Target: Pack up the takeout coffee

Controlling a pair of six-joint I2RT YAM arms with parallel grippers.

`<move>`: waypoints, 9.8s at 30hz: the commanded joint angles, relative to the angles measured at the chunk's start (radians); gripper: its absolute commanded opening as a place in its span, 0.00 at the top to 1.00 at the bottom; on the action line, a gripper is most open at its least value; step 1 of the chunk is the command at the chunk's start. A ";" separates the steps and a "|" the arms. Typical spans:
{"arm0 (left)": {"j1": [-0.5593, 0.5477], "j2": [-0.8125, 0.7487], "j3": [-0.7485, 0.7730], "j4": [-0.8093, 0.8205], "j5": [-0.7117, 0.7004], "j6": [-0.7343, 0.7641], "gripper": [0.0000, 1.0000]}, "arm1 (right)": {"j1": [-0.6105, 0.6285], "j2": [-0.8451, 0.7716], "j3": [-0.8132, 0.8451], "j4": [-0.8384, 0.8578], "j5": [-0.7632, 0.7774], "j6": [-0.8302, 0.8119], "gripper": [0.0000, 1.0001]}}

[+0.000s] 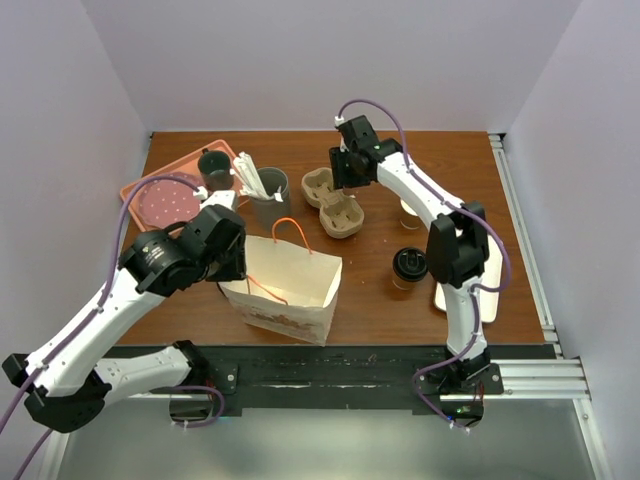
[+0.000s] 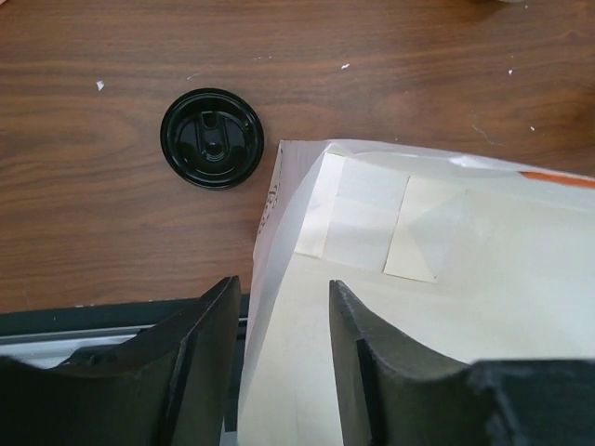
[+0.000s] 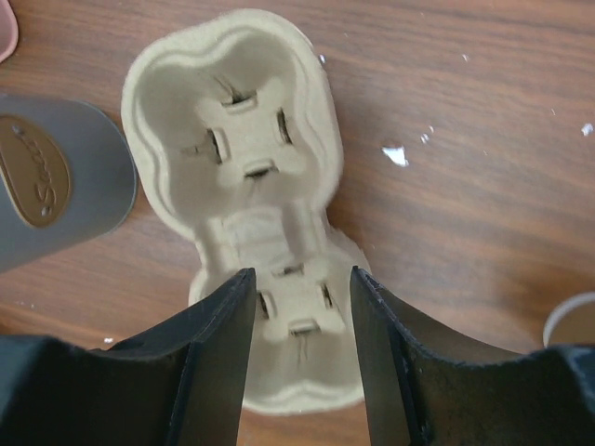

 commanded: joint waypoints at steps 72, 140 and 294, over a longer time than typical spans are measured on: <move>0.005 -0.029 0.174 -0.014 -0.128 -0.143 0.25 | 0.067 0.163 0.267 -0.085 0.033 -0.154 0.69; 0.039 -0.133 0.227 -0.014 -0.139 -0.132 0.32 | 0.371 -0.842 -0.314 0.608 -0.673 0.278 0.72; 0.038 -0.174 -0.139 0.381 0.127 0.003 0.47 | 0.696 -0.590 -0.009 -0.161 0.203 0.121 0.42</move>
